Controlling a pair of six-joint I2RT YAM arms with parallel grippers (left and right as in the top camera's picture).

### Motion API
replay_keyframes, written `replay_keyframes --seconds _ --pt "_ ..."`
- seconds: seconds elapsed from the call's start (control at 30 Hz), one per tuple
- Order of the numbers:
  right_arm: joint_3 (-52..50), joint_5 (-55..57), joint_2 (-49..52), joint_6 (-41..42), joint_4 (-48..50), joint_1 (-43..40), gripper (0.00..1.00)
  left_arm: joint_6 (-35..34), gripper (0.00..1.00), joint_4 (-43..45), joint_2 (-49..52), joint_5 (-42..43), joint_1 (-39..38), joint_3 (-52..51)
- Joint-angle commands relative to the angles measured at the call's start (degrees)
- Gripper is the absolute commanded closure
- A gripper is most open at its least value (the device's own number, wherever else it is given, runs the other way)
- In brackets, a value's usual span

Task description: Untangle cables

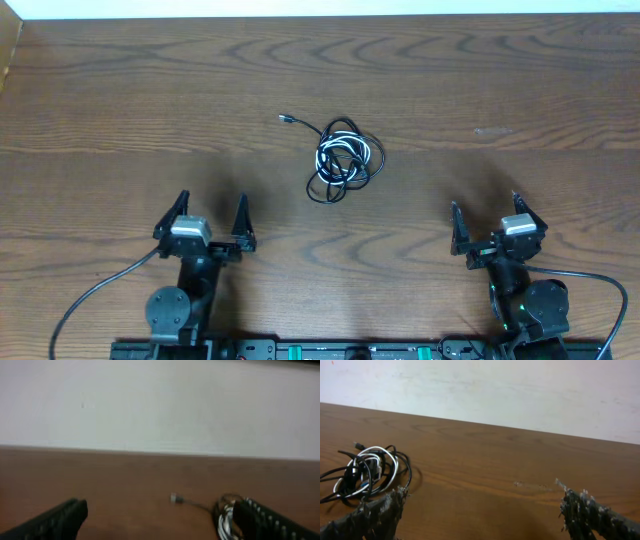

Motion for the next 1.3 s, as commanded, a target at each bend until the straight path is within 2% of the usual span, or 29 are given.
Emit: replay_keyframes --seconds 0.0,0.13,0.53,0.67,0.87,1.07,1.1,1.13,1.17,1.23,1.27 --pt "-0.1 -0.1 -0.3 -0.3 -0.2 0.4 0.01 -3.5 0.02 -4.7 3.0 0.5 -0.1 10.4" --pt "-0.1 -0.1 -0.3 -0.3 -0.2 0.4 0.01 -5.1 0.02 -14.1 11.4 3.7 -0.1 22.6" --pt "-0.1 -0.1 -0.3 -0.3 -0.2 0.4 0.01 -5.1 0.02 -43.3 52.0 21.2 -0.1 59.3" --pt "-0.1 -0.1 -0.3 -0.3 -0.2 0.4 0.01 -5.1 0.02 -45.2 63.6 25.1 -0.1 64.1" --pt "-0.1 -0.1 -0.3 -0.3 -0.3 0.4 0.01 -5.1 0.02 -43.0 72.9 29.9 -0.1 64.1" --pt "-0.1 -0.1 -0.3 -0.3 -0.2 0.4 0.01 -5.2 0.02 -37.5 80.3 28.9 -0.1 64.1" --pt "-0.1 -0.1 -0.3 -0.3 -0.2 0.4 0.01 -5.5 0.07 -36.8 81.4 28.9 -0.3 64.1" --pt "-0.1 -0.1 -0.3 -0.3 -0.2 0.4 0.01 -5.5 0.26 -36.1 82.8 28.9 -0.5 64.1" --pt "-0.1 -0.1 -0.3 -0.3 -0.2 0.4 0.01 -5.5 0.66 -35.7 85.1 28.9 -0.7 64.1" --pt "-0.1 -0.1 -0.3 -0.3 -0.2 0.4 0.01 -5.5 0.93 -35.4 87.5 28.9 -0.8 64.1" --pt "-0.1 -0.1 -0.3 -0.3 -0.2 0.4 0.01 -5.5 0.92 -35.3 88.3 28.9 -0.8 64.1"
